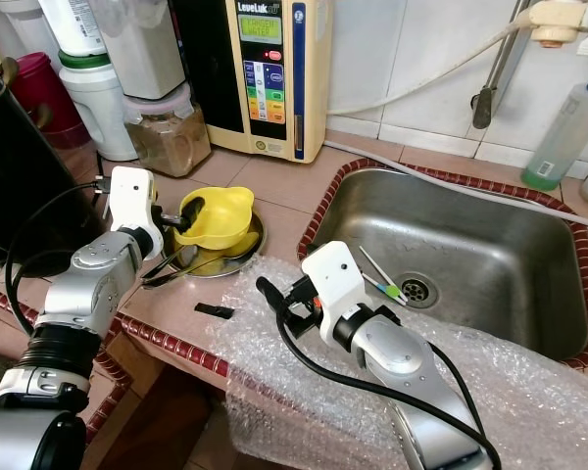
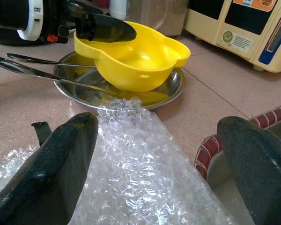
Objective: Kitchen organization
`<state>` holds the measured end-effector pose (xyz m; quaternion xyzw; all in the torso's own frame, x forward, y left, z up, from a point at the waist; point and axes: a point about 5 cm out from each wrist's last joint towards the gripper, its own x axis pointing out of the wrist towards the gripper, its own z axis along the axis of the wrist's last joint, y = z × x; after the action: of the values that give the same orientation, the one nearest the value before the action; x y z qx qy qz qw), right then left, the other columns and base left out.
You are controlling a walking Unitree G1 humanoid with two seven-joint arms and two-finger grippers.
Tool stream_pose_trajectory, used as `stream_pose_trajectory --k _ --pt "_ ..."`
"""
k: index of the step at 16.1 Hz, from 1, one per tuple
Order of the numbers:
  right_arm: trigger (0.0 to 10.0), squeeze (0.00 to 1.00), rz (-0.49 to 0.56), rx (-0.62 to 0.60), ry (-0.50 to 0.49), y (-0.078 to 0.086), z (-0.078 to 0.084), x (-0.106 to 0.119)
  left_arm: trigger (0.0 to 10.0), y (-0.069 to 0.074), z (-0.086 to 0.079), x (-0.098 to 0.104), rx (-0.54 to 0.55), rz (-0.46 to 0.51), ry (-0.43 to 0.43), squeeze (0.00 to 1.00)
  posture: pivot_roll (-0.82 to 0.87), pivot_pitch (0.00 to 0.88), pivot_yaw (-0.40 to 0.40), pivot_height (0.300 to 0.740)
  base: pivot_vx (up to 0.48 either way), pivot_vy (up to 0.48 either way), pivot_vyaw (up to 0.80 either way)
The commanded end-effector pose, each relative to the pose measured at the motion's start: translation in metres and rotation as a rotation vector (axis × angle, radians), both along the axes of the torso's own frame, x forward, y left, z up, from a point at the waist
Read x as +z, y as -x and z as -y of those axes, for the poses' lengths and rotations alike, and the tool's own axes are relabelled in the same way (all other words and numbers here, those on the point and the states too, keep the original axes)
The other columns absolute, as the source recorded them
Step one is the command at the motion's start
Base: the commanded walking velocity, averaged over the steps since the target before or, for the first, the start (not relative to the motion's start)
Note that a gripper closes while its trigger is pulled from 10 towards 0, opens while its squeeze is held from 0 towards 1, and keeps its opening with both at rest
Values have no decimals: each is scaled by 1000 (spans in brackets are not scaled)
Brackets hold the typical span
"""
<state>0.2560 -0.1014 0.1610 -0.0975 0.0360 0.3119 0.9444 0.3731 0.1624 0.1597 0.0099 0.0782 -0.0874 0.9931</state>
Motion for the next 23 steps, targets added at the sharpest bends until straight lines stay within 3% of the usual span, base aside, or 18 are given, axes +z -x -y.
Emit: stream_pose_trajectory --k 1,2,3,4,5,12,23 --pt "10000 0 0 6 5 -1 0 -1 10000 1 -4 0 6 10 -15 1000 -17 25 73 740 0 0 0" --pt "10000 0 0 7 7 -2 0 -1 10000 1 -3 -2 -4 -6 -55 922 -17 25 73 740 0 0 0" --pt "10000 0 1 7 8 -2 0 -1 4941 1 -3 -4 -3 -14 -65 0 -17 25 73 740 0 0 0" --pt "10000 0 2 7 9 -2 0 -1 2784 1 -3 -5 -7 -19 -44 0 -17 25 73 740 0 0 0" --pt "10000 0 2 6 11 -2 0 -1 0 1 1 2 -40 1 -1 0 -18 24 72 740 0 0 0" --pt "10000 0 3 5 14 -2 0 -1 0 -1 4 6 -124 -37 -4 0 -21 26 75 740 0 0 0" --pt "10000 0 3 0 26 -2 2 -2 0 -2 1 8 -126 -21 19 0 -27 22 77 740 0 0 0"
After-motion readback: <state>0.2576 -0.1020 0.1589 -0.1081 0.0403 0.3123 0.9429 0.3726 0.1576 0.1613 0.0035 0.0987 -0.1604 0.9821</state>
